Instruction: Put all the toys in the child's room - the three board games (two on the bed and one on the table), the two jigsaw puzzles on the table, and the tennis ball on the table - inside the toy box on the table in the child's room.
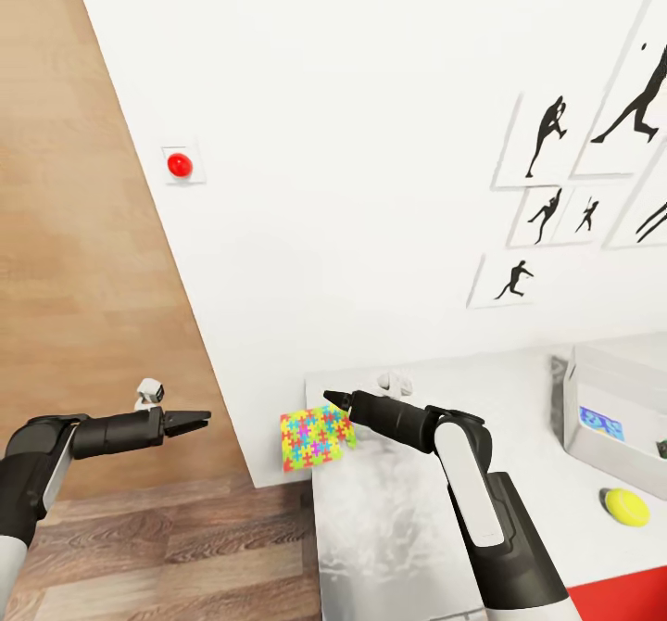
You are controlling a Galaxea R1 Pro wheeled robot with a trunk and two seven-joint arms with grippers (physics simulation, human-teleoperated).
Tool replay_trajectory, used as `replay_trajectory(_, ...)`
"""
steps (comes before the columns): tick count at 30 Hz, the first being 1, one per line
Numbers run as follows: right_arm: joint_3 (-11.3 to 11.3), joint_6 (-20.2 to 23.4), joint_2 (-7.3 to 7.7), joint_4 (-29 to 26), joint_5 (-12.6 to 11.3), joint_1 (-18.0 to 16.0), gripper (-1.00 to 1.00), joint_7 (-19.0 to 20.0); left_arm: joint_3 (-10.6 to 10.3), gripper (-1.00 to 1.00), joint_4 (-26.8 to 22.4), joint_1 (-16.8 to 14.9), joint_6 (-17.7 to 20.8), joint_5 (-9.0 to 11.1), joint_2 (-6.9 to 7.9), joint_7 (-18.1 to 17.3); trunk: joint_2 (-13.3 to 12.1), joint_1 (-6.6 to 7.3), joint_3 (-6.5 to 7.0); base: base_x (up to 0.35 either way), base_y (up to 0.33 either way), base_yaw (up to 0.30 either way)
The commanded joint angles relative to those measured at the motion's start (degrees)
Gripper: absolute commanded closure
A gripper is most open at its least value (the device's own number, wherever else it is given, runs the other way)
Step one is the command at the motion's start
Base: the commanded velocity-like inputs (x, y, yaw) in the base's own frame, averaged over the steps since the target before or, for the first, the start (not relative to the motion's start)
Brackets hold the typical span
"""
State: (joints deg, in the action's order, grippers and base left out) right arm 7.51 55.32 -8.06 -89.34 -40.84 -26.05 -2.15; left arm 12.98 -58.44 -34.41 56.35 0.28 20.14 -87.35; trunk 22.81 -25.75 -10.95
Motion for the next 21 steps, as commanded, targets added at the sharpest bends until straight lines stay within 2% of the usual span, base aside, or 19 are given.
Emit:
replay_trajectory(1,0.0,0.2,-0.02,0.0,-0.2,-0.1,-1.00,-0.2,0.0,-1.00,0.0,0.0,0.6,0.0,0.01,-0.2,0.1,-0.04,-0.02,0.000,0.000,0.000)
replay_trajectory(21,0.0,0.2,-0.02,0.0,-0.2,0.0,-1.00,-0.2,-0.1,-1.00,0.0,0.0,0.5,0.0,-0.01,-0.3,0.1,-0.04,1.87,0.000,0.000,0.000)
